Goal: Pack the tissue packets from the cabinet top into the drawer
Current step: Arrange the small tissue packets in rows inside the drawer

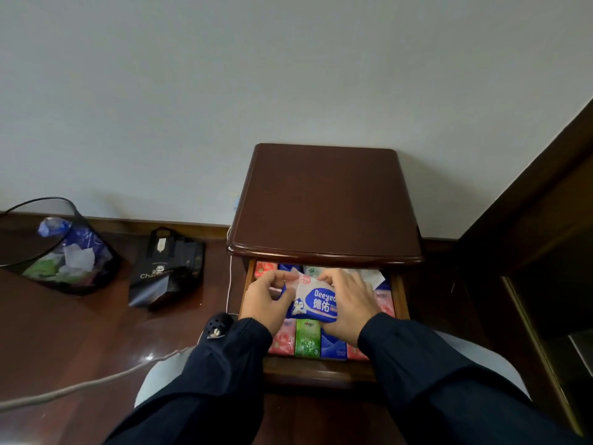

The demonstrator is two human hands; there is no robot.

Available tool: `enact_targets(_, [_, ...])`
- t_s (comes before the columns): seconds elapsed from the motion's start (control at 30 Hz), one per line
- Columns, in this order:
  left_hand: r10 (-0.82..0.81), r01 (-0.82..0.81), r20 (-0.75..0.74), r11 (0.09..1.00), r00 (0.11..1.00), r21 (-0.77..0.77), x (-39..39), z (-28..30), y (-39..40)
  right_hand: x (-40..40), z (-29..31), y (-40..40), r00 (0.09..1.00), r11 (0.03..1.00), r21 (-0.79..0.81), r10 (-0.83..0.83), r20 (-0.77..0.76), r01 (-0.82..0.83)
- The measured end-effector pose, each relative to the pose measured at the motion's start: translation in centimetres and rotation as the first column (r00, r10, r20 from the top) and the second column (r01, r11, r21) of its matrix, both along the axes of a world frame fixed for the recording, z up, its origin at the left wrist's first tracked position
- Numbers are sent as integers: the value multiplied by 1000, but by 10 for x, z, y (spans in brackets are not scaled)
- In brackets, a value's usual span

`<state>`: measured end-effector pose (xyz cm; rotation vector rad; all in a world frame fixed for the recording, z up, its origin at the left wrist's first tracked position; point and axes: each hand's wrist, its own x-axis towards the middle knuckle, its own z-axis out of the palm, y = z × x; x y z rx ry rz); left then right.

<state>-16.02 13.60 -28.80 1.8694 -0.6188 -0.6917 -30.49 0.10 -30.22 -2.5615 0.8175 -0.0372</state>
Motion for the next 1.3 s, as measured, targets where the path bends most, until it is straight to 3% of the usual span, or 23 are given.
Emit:
enact_targets(0.23, [-102, 9, 295, 954, 950, 300, 16, -10, 38, 27, -18, 38, 964, 973, -65, 210, -161, -222])
enact_targets(0.4, [-287, 110, 333, 880, 898, 462, 19, -28, 49, 38, -37, 44, 964, 976, -76, 189, -186, -205])
enact_targets(0.6, [-411, 174, 468, 866, 782, 470, 12, -41, 60, 36, -48, 45, 973, 983, -71, 156, -169, -170])
enact_targets(0.7, [-414, 202, 466, 875, 782, 440, 11, -38, 68, 28, -40, 45, 975, 983, -69, 160, -152, -172])
enact_targets(0.97, [-382, 299, 602, 924, 701, 239, -18, -30, 95, -61, -16, 47, 996, 999, -6, 32, 81, -32])
enact_targets(1.07, [-497, 399, 593, 867, 633, 300, -27, -31, 95, -97, -18, 56, 986, 994, -102, -12, 169, 29])
enact_targets(1.3, [-623, 468, 630, 776, 464, 423, -34, -33, 92, -139, -37, 71, 999, 975, -220, 8, 50, 3])
